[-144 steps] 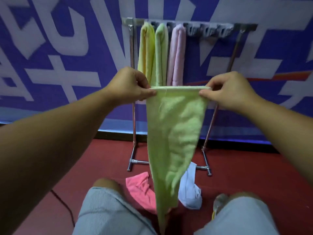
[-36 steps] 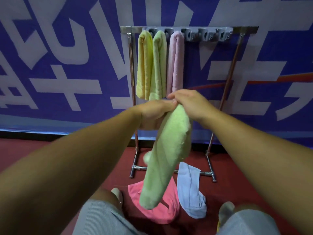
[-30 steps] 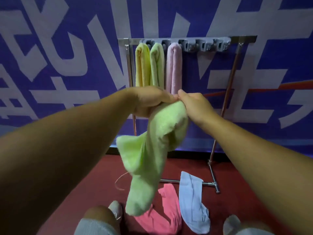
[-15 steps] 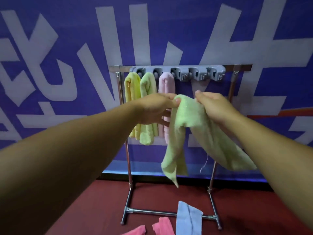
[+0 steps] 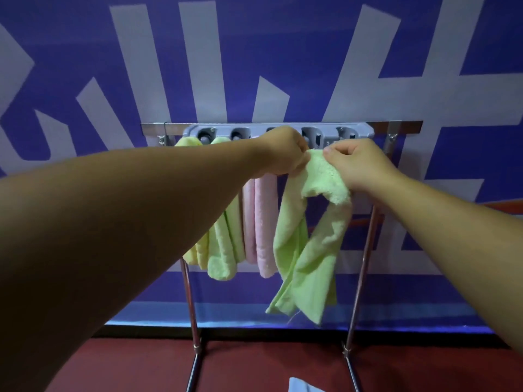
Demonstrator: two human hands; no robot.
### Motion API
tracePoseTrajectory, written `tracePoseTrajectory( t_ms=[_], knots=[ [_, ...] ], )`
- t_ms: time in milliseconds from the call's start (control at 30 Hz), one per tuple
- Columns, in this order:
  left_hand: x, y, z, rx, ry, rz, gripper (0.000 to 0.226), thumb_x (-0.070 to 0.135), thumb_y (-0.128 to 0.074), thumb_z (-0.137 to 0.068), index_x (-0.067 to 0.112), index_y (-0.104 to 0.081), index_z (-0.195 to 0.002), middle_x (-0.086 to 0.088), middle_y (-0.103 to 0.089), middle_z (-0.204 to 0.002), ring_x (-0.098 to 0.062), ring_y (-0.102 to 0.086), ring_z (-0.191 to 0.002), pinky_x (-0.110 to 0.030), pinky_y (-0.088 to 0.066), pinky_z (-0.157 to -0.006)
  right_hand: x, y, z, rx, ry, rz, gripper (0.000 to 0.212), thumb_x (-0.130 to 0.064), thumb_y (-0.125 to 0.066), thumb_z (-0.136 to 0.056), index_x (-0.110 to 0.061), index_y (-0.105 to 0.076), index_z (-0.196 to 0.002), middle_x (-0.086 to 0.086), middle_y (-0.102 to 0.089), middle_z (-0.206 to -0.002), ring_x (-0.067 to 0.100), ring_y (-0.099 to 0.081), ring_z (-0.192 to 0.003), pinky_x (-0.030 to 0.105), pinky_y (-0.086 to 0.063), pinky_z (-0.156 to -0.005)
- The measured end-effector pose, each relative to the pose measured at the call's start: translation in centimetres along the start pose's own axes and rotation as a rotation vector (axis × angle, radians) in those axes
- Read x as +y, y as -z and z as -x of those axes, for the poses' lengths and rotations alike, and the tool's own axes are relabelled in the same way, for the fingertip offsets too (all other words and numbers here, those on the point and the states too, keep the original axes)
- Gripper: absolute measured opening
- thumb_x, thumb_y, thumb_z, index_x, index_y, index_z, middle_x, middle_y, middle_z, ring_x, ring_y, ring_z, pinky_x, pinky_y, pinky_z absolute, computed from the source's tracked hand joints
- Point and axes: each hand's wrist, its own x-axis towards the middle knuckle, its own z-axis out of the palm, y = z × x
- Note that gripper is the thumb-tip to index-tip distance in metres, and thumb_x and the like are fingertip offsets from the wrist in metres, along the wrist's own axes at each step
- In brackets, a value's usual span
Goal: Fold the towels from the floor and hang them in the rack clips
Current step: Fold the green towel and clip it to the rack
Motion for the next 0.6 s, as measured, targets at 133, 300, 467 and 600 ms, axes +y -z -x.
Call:
tracePoseTrajectory(
  t_ms=[133, 300, 467, 600],
  knots=[
    [-0.5, 0.3, -1.9, 0.058, -0.053, -0.113, 0.030, 0.021, -0.051, -0.097, 0.011, -0.063, -0.071, 0.001, -0.057, -0.066, -0.016, -0.048, -0.062, -0.023, -0.037, -0.051, -0.4, -0.1, -2.3, 0.026, 0.090, 0.177, 0.034, -0.032, -0.052, -0.097, -0.005, -0.065, -0.080, 0.005, -0.053, -0.069, 0.017, -0.043, -0.063, 0.029, -0.031, -0.054],
    [-1.5, 0.6, -4.6, 0.185, -0.094, -0.186, 0.027, 0.027, -0.050, -0.098, 0.010, -0.069, -0.088, -0.006, -0.065, -0.080, -0.020, -0.056, -0.074, -0.029, -0.045, -0.063, -0.8, -0.7, -5.2, 0.057, 0.183, 0.335, 0.039, -0.032, -0.047, -0.098, -0.005, -0.056, -0.072, 0.005, -0.049, -0.064, 0.021, -0.043, -0.062, 0.034, -0.031, -0.056],
    [-3.0, 1.5, -7.5, 0.322, -0.109, -0.196, 0.018, 0.032, -0.057, -0.095, 0.020, -0.068, -0.104, 0.007, -0.061, -0.091, -0.013, -0.054, -0.082, -0.022, -0.036, -0.064, -1.3, -2.0, -7.7, 0.139, 0.239, 0.489, 0.036, -0.035, -0.042, -0.101, -0.012, -0.067, -0.087, 0.006, -0.056, -0.097, 0.026, -0.050, -0.097, 0.029, -0.026, -0.074],
    [-4.3, 1.7, -9.4, 0.352, -0.097, -0.187, 0.019, 0.035, -0.063, -0.093, 0.020, -0.063, -0.104, 0.006, -0.058, -0.096, -0.014, -0.053, -0.087, -0.025, -0.037, -0.070, -1.0, -3.1, -9.7, 0.147, 0.192, 0.569, 0.036, -0.042, -0.041, -0.102, -0.021, -0.069, -0.097, 0.005, -0.053, -0.118, 0.028, -0.045, -0.120, 0.035, -0.032, -0.081]
  ],
)
